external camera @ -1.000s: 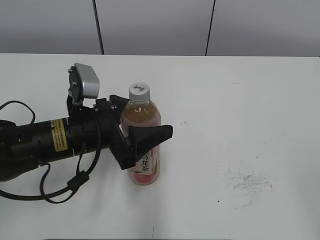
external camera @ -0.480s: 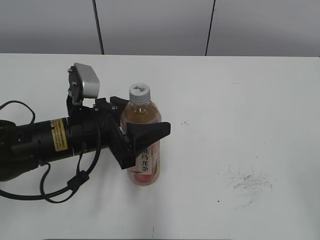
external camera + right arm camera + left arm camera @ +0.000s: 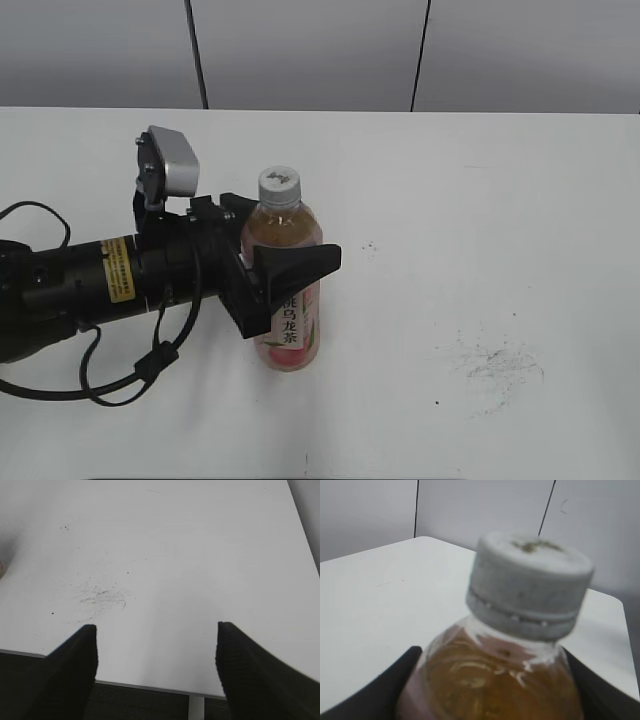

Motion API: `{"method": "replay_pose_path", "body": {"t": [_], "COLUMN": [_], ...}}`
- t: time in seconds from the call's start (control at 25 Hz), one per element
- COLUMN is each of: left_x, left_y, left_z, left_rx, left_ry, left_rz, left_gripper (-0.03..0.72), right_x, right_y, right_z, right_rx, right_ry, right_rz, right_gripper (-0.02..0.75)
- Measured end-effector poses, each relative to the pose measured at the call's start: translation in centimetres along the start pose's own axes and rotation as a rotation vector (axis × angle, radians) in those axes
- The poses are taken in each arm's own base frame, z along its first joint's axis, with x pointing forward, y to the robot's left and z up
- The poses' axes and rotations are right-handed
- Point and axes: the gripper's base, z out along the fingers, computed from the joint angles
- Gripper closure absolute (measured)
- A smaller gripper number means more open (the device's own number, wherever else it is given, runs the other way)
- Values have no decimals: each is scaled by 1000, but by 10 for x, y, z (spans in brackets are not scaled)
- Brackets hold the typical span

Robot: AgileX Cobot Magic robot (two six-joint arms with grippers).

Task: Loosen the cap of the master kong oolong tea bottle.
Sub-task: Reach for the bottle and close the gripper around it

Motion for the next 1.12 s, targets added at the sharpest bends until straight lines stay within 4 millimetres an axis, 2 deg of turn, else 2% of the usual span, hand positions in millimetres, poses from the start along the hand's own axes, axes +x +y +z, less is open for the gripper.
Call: {"method": "replay_pose_path", "body": {"t": [0.48,0.56,0.68,0.92,1.12], "left_x": [0,0,0,0,0], "left_y": [0,0,0,0,0], "left_z": [0,0,0,0,0], "left_rx": [1,1,1,1,1], "left_ry": [0,0,0,0,0], "left_rz": [0,0,0,0,0], "left_gripper": [241,241,241,241,241], "right_x": [-4,-16,-39,-87,-135], "right_y": [0,0,1,2,1], "right_z": [-2,0,14,61,99], "right_rx": [-1,-27,-100,-298,-415], "right_ry": [-30,-72,-68,82,182], "right_rz": [4,18,23,-23,-67], "right_gripper": [183,183,183,183,184]}}
